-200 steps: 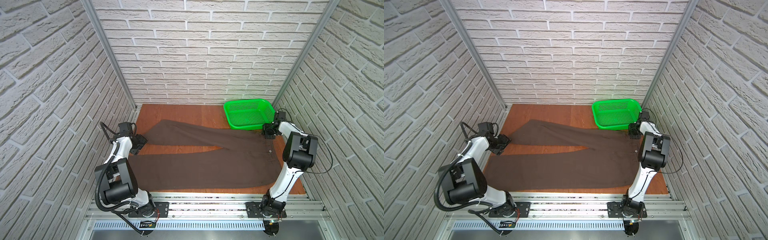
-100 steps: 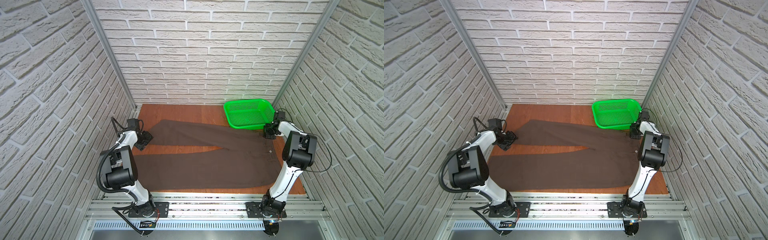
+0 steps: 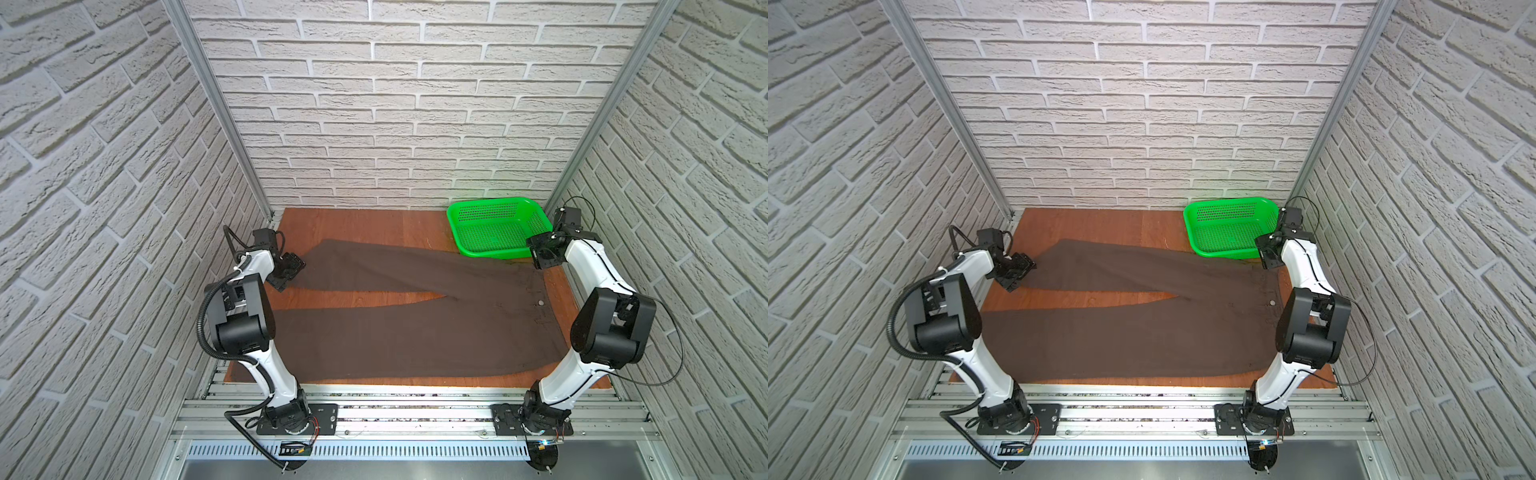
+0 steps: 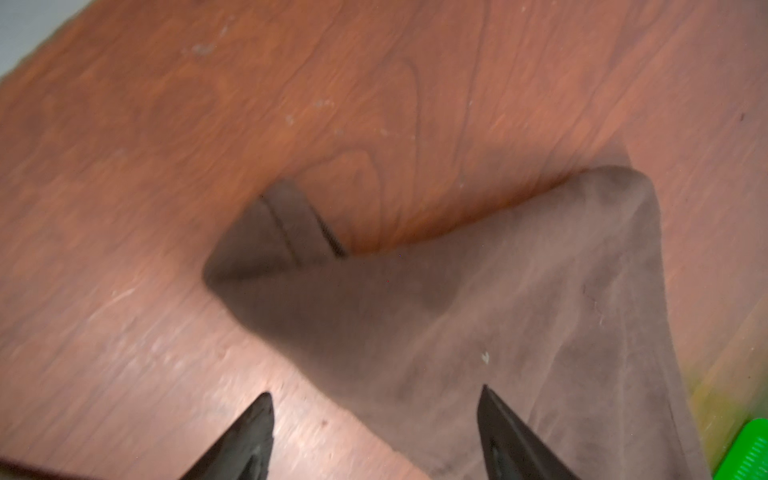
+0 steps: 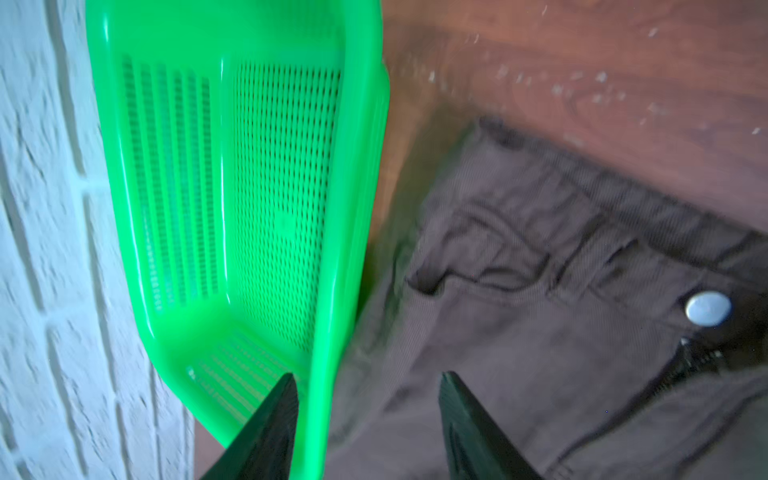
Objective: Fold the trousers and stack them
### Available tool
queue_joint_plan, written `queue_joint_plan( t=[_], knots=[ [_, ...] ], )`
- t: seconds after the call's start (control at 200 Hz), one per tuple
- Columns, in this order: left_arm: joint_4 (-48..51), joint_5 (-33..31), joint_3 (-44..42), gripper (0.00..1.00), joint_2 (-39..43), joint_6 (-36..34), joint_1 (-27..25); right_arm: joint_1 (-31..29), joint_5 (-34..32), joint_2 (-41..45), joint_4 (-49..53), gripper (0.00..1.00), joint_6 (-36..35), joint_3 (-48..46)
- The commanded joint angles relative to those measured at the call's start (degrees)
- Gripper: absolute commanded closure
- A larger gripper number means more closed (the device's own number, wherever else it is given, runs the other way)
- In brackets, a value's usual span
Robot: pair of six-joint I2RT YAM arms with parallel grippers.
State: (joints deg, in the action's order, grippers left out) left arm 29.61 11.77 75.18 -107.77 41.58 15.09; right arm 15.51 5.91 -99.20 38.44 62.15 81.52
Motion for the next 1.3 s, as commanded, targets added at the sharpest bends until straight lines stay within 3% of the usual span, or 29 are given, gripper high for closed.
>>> queue_joint_plan(
  t=[0.0, 0.185, 0.34, 0.665, 1.04, 1.295],
  knots=[
    [-0.53, 2.74, 2.07, 0.23, -3.40, -1.94, 0.81, -2.74, 2.33, 0.22, 1.85, 0.45, -5.75, -4.65],
    [-1.79, 5.64, 1.34, 0.27, -5.63, -1.57, 0.21, -6.09, 3.23, -0.44, 2.29, 0.46, -8.05, -8.82],
    [-1.57, 5.75, -0.13, 0.39, -5.88, -1.23, 0.12, -6.21, 3.13, -2.11, 1.47, 0.46, -8.20, -12.26],
    [-1.39, 2.08, -2.53, 1.00, -2.07, -2.03, 1.12, -5.84, 3.81, -5.30, 2.81, 0.47, -8.44, -16.13],
    [2.65, -2.27, -2.48, 1.00, 5.29, -4.64, 4.84, -2.69, 3.26, -3.16, 5.77, 0.47, -10.67, -17.62],
    [2.51, -1.20, -1.70, 1.00, 4.67, -5.80, 1.93, -2.41, 5.43, -2.35, 6.64, 0.48, -12.44, -17.13]
  ],
)
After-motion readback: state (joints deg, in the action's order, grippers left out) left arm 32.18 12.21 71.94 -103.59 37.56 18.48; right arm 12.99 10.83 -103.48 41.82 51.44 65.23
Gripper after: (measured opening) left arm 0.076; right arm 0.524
